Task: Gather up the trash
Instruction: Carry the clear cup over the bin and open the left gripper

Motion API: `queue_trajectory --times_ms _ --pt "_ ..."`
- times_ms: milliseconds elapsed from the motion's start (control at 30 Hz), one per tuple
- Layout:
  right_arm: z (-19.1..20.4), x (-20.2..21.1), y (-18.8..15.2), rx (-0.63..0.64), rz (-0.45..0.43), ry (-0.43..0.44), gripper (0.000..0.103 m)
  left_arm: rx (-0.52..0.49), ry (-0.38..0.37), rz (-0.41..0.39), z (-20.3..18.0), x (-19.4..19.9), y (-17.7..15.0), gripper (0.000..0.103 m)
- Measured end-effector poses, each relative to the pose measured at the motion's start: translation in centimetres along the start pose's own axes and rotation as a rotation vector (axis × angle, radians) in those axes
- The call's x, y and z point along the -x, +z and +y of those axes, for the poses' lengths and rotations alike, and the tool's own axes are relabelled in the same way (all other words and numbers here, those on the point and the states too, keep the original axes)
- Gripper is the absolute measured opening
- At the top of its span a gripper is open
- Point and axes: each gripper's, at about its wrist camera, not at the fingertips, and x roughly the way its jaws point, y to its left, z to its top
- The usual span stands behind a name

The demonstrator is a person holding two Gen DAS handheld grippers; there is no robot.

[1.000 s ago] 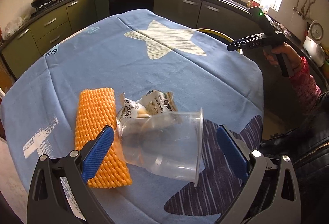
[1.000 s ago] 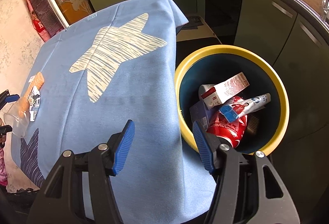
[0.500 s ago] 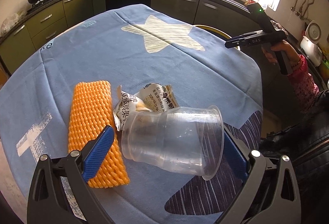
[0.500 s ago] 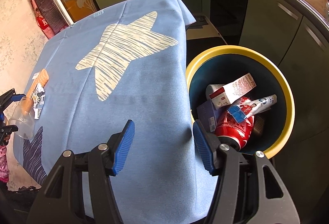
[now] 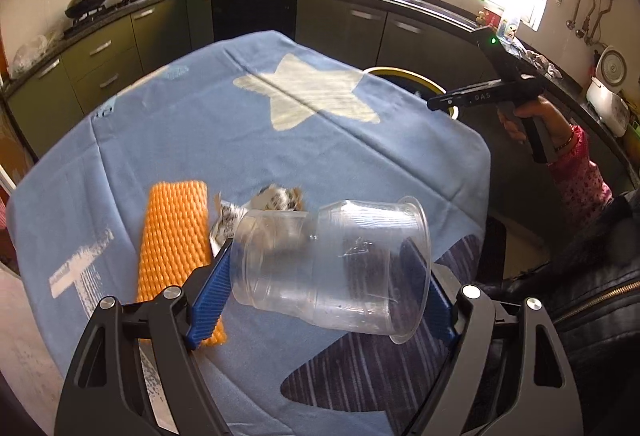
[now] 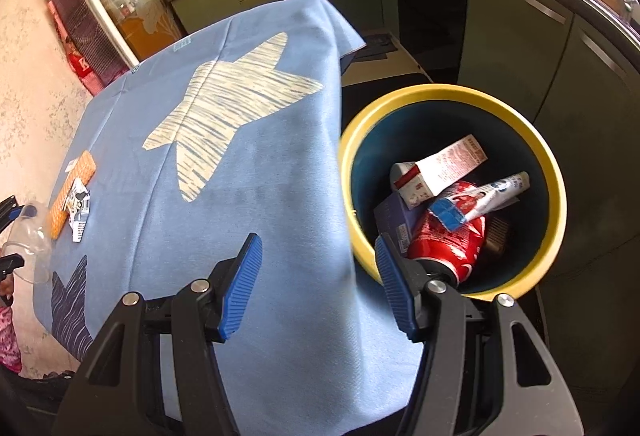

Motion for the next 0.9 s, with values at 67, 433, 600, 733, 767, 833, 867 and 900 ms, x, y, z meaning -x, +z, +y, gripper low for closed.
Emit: queue_trajectory --times_ms 67,433,600,733,767,833,867,900 --pt "-1.1 0.5 -0.4 -0.034 -0.016 -0.008 0.056 -0.022 0.004 -0.013 -0.9 0.2 1.3 0.08" --pt "-7.8 4.9 -3.2 -0.204 -0.122 -0.144 0.058 -0.182 -0.108 -0.028 -7.3 -5.1 12.4 0.081" --pt "-10.3 5.6 -4.5 -0.261 -0.137 -0.163 0.058 -0.218 -0.195 -0.006 -9.9 -10.1 18.5 0.081" --pt "-12.0 5.7 -5.3 -0.301 -0.145 -0.16 0.058 -0.24 -0.224 0.023 -12.2 -15.3 23.4 0.081" --pt "-12.5 5.6 -5.6 -0.312 -0.144 -0.16 0.058 -0.241 -0.231 0.035 -12.8 -16.7 24.5 0.081" --pt "-13.3 5.6 -6.0 -0.329 -0.142 -0.16 0.058 -0.253 -0.236 0.047 -13.8 -19.2 26.0 0.081" --pt "-13.6 5.6 -6.2 -0.337 -0.141 -0.161 0.058 -0.258 -0.235 0.053 -14.4 -20.3 26.6 0.081" --pt "-14.0 5.5 -6.3 -0.344 -0.139 -0.163 0.058 -0.264 -0.238 0.064 -15.0 -21.7 27.3 0.081"
